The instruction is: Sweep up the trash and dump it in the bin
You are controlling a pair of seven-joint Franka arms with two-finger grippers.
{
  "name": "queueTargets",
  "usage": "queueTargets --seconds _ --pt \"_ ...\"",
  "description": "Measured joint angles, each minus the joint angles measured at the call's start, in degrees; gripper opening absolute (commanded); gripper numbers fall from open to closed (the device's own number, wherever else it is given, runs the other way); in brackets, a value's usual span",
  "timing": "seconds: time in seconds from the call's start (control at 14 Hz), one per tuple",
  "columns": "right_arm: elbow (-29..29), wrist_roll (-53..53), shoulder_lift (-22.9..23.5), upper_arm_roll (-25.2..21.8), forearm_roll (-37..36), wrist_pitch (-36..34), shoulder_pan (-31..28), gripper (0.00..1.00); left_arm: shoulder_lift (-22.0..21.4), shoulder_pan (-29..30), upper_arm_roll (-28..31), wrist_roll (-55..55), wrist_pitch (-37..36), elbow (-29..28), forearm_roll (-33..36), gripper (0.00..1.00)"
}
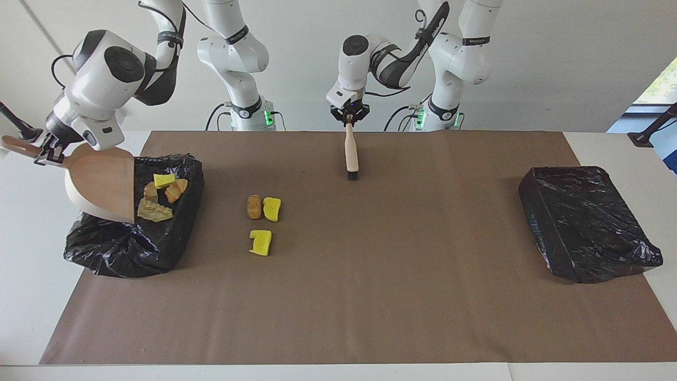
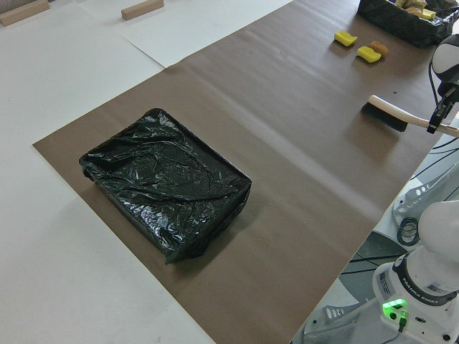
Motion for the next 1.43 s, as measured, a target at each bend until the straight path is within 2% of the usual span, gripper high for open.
queueTargets --seconds 0.14,0.21,0.36,0.43,0.64,0.93,1.22,1.43 --pt "2.43 0.82 -2.76 2.15 1.60 -3.85 0.01 0.00 0.17 0.02 0.12 0.00 0.00 0.00 -0.11 0.17" --pt "3.44 2.48 -3.79 3.74 3.85 -6.32 0.04 0.00 0.21 0.15 0.29 0.00 0.00 0.00 -0.19 0.42" --pt "4.61 9.15 -4.67 6.98 8.70 -10.36 0.11 0.00 0.27 0.83 0.76 0.01 0.00 0.00 -0.22 0.83" --pt "4.73 13.13 -4.67 8.40 11.24 -11.30 0.16 0.00 0.39 1.17 1.00 0.09 0.00 0.01 -0.23 1.00" --pt "4.70 23.87 -4.26 10.84 21.06 -11.74 0.47 0.00 0.92 4.10 1.23 2.41 -0.04 1.13 -0.22 1.00" --pt "4.22 40.90 -2.37 11.56 28.86 -11.75 2.41 0.00 1.05 14.84 1.54 12.51 -3.99 8.75 2.54 1.00" --pt "4.17 61.97 3.88 12.37 32.15 -11.62 10.46 0.00 1.12 27.89 2.01 28.53 -10.03 18.87 6.09 1.00" --pt "5.83 79.25 10.56 12.48 34.13 -10.40 16.00 0.00 2.71 35.63 2.15 39.04 -18.47 29.70 8.47 1.00"
